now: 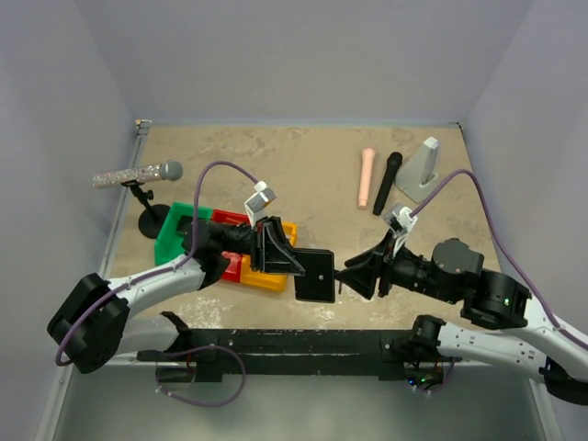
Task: Take the credit cards out of the card holder
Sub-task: Open the card holder at the center of the board.
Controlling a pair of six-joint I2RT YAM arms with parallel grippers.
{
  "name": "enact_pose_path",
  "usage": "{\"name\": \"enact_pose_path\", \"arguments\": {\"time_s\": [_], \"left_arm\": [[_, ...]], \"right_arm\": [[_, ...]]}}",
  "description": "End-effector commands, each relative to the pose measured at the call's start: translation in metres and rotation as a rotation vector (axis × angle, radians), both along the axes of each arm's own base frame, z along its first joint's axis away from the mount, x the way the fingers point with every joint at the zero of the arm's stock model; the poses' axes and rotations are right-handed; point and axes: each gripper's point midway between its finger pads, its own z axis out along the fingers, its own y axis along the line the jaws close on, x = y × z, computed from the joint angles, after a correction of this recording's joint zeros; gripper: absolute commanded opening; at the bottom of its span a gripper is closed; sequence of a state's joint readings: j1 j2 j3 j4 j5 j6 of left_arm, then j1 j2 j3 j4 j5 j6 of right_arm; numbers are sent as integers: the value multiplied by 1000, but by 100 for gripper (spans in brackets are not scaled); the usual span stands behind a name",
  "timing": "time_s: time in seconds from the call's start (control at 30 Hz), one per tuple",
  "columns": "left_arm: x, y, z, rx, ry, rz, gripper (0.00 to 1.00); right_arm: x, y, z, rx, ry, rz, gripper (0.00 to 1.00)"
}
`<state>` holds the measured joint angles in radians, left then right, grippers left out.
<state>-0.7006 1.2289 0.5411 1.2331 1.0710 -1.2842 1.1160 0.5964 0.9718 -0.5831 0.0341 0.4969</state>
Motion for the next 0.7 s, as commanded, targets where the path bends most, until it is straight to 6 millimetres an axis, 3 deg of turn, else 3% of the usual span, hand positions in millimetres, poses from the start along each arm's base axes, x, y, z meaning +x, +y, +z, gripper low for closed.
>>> {"name": "enact_pose_path", "arguments": {"time_s": [0.0, 0.2, 0.67], "left_arm": [[-25, 20, 40, -218, -258, -15, 0], [-28, 21, 40, -220, -261, -21, 0], [-32, 22, 47, -239, -273, -29, 0]], "right_arm": [[6, -6, 19, 96, -15, -51, 50], [9, -4, 21, 114, -3, -55, 53], [-7, 35, 22, 126, 58, 122, 57]]}}
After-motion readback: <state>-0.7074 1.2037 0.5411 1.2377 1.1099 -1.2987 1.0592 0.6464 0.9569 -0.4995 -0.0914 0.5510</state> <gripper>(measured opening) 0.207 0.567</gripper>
